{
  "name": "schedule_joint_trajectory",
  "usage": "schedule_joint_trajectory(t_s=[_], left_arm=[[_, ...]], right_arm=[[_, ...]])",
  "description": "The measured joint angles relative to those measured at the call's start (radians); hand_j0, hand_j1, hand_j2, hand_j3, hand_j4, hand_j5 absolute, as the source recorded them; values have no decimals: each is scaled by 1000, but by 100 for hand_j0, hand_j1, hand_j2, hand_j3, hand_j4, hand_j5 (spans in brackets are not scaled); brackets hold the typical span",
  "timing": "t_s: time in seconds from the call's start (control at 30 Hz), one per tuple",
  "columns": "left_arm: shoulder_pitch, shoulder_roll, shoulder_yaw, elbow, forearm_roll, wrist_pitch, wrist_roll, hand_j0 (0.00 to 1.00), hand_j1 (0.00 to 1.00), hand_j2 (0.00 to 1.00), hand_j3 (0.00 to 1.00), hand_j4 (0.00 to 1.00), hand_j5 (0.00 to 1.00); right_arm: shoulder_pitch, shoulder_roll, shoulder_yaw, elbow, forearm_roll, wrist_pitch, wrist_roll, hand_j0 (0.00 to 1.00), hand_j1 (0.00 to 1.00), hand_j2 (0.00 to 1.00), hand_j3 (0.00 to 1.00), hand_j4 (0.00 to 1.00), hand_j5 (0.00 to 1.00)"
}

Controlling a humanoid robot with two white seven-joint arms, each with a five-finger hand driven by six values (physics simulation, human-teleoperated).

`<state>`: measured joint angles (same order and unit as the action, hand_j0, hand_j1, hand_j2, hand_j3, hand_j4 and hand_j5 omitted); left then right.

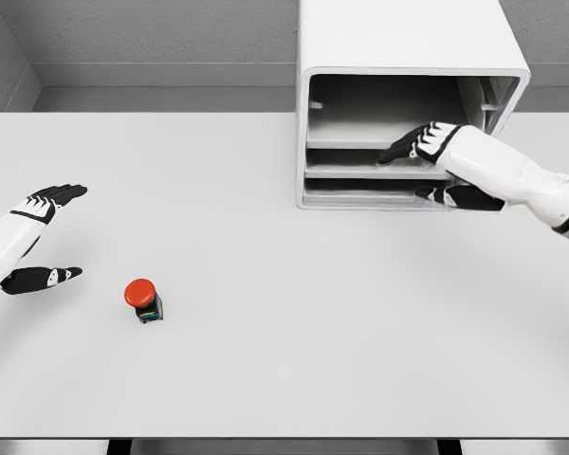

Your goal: Slide open multi-storey tabletop storage cabinets and put open load switch and slide close multi-storey tabletop storage cabinets

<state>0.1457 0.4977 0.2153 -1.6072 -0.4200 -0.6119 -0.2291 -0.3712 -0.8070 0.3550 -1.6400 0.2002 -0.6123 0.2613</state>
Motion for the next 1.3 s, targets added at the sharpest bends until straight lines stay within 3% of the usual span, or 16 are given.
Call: schedule_joint_trajectory(t_s=[0.43, 1.0, 1.17, 1.3], left_arm=[[0, -1, -1, 0, -1, 0, 0, 100, 100, 100, 100, 100, 100], [15, 0, -1, -3, -4, 0, 0, 100, 100, 100, 100, 100, 100], [18, 0, -1, -8, -5, 0, 0, 100, 100, 100, 100, 100, 100], [54, 0, -2, -30, -5, 0, 0, 100, 100, 100, 100, 100, 100]], right_arm=[[-61, 70, 9, 120, 20, 0, 0, 77, 77, 77, 77, 77, 77], [-71, 115, 20, 155, 64, 0, 0, 99, 99, 99, 99, 99, 99], [-71, 128, 21, 160, 77, 0, 0, 99, 99, 99, 99, 99, 99], [-83, 130, 24, 174, 83, 0, 0, 99, 99, 99, 99, 99, 99]])
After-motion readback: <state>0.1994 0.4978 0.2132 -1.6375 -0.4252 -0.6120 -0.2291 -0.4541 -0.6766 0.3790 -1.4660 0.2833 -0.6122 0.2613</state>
